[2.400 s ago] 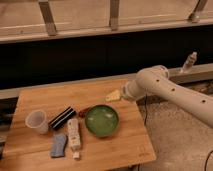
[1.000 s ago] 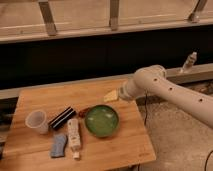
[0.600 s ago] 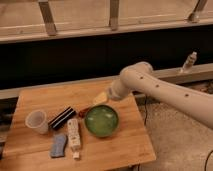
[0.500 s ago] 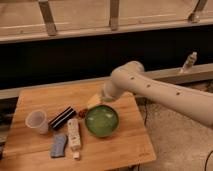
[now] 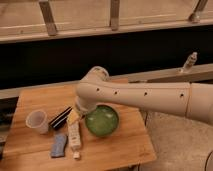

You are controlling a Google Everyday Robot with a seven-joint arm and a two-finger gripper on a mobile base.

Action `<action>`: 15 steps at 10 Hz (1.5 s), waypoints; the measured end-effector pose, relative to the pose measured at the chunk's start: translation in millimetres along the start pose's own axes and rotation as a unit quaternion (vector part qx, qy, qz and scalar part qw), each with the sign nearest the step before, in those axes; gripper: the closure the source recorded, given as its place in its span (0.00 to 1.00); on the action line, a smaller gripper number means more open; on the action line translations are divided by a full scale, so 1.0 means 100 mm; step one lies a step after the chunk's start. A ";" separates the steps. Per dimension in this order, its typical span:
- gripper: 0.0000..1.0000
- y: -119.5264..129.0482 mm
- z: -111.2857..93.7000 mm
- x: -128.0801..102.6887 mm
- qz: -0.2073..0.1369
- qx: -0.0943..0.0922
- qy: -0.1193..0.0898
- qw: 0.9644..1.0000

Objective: Place the white sponge in the ceramic bowl

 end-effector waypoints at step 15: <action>0.20 1.69 0.83 -0.44 -0.227 -0.027 0.070 0.971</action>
